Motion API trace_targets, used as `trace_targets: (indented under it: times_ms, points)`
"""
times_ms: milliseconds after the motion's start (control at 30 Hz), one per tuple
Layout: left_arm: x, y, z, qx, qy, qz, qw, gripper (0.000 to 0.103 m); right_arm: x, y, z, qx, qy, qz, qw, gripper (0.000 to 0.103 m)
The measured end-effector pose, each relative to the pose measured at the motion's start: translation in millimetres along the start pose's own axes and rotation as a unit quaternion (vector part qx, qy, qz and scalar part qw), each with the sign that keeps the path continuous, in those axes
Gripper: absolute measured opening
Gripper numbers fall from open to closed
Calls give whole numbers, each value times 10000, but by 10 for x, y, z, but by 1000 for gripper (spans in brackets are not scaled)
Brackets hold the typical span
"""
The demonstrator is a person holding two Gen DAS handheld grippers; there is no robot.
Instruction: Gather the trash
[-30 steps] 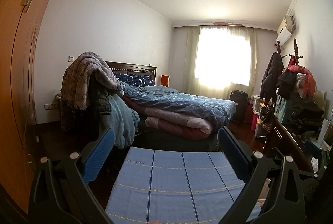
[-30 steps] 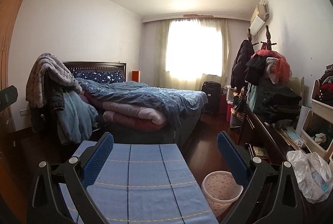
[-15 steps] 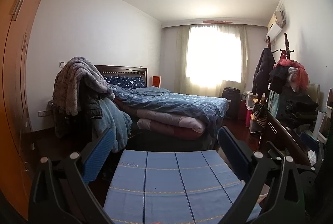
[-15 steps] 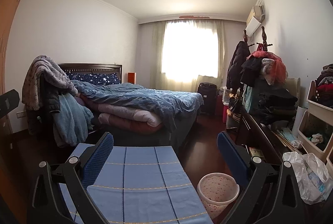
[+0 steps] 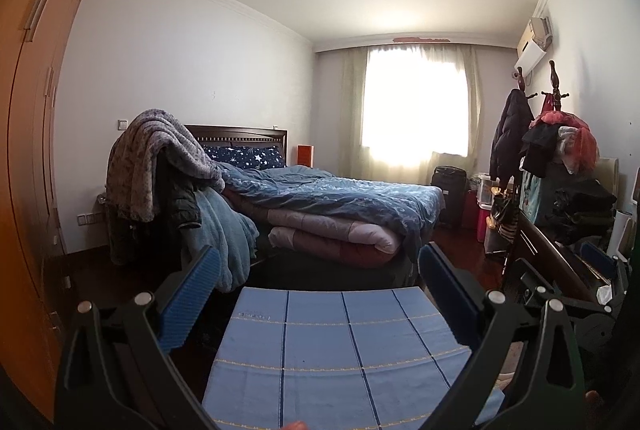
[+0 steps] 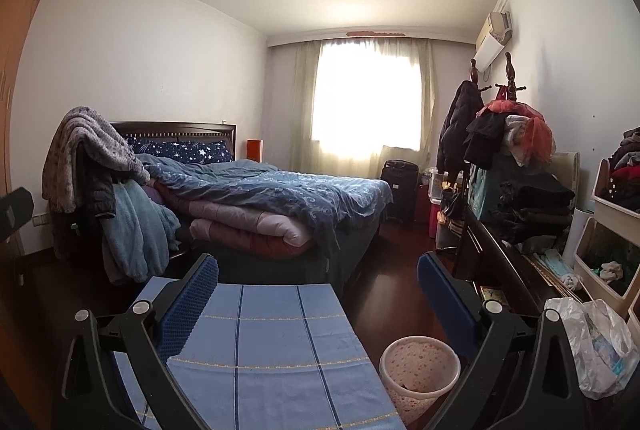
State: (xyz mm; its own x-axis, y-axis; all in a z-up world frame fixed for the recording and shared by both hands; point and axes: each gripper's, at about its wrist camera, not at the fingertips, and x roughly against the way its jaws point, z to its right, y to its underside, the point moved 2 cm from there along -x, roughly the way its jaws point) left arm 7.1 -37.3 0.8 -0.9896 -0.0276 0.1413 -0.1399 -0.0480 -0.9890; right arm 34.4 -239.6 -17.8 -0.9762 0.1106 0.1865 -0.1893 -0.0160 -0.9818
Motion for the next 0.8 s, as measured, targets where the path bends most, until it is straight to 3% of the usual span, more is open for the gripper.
trace_targets:
  times_ms: [800]
  points:
    - [-44, 57, 51, -168, 141, 69, 9997, 100, -33, 58, 9, 13, 4, -132, 9999, 99]
